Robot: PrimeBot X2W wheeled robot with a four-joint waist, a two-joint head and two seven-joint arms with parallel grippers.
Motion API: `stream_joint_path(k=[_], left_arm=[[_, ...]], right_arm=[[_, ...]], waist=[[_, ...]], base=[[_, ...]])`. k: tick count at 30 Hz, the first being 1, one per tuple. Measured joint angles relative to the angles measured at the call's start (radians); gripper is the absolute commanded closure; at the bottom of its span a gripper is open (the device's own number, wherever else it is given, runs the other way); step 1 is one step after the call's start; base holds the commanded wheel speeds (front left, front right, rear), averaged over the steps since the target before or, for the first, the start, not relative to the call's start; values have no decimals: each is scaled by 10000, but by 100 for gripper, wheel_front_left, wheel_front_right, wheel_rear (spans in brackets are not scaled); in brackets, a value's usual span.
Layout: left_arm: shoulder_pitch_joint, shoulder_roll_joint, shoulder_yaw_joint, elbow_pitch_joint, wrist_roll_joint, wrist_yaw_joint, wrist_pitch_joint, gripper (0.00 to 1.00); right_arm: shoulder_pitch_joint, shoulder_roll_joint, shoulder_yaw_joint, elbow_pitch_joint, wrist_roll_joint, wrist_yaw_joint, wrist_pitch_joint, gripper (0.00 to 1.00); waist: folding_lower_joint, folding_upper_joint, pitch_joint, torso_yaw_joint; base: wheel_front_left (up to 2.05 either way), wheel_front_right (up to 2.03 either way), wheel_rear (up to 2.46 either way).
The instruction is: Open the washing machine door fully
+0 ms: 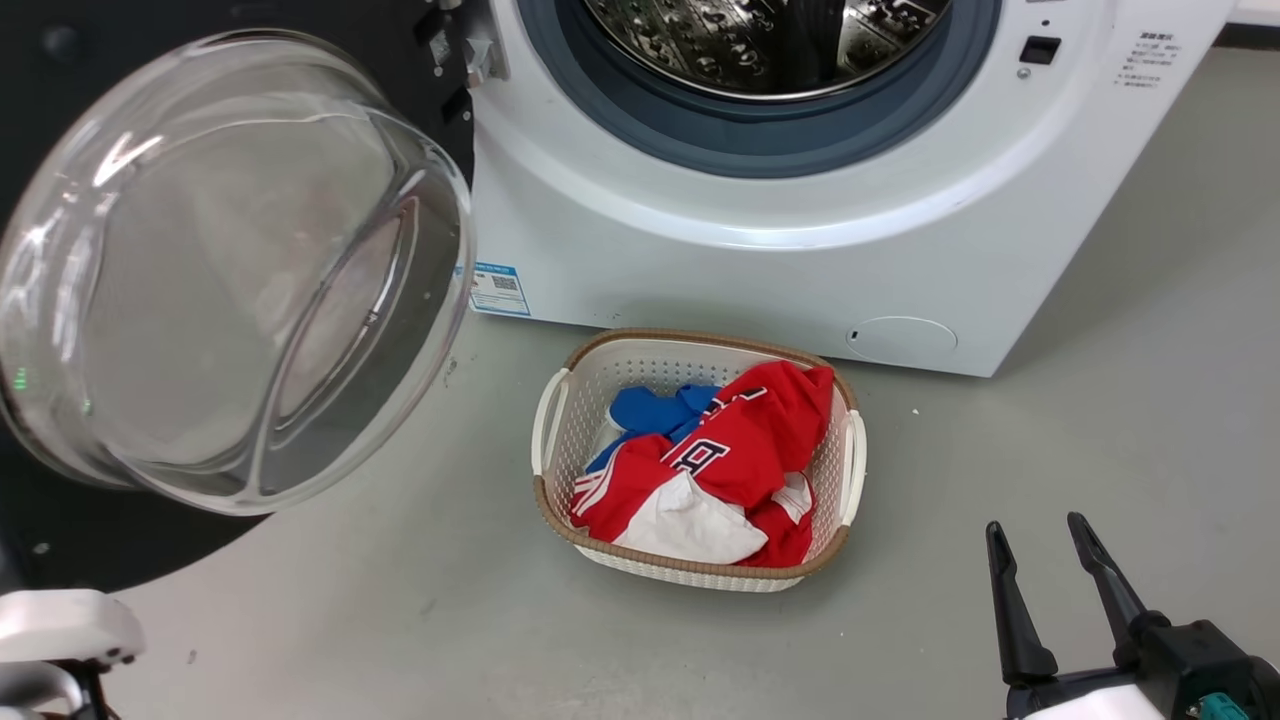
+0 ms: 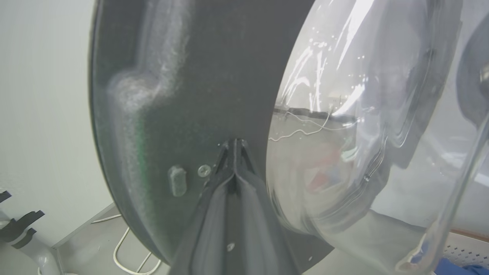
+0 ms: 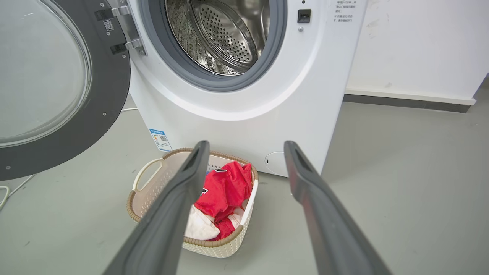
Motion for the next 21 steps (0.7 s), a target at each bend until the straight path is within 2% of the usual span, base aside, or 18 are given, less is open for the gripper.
stream_joint_path(k=[13,21], left_arm=[[-828,31,1195,1227,29,-462,0,100],[-405,-374,1457,913,635,-627,2,100]], right_arm=[[-209,-2,-17,90,-174,0,0,0],[-174,-2,-10,132,-100,0,0,0]], waist=[[1,0,211,-264],[0,0,-160,-386]], base=[[0,0,0],[0,0,0]])
